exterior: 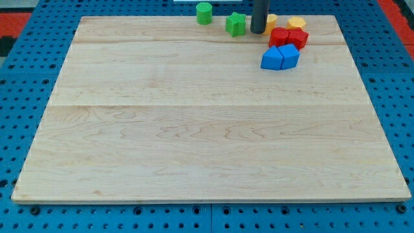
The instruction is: Move the blue cube below the green star
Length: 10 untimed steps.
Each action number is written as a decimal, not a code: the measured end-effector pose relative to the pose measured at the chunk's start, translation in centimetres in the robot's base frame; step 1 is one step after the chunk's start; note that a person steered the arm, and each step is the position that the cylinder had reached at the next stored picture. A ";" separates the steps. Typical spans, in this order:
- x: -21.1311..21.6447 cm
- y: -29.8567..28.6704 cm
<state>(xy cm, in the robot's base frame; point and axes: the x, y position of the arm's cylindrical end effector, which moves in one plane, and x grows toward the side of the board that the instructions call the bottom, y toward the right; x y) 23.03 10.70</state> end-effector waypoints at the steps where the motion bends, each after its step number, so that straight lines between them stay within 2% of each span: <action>1: -1.1 -0.2; 2: -0.9 -2.2; 3: 0.0 -7.7; 4: 0.0 -8.0; 5: -0.1 -4.5; 8: -3.9 -2.5; 10: -2.0 -1.7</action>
<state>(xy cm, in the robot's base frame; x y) 21.03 9.03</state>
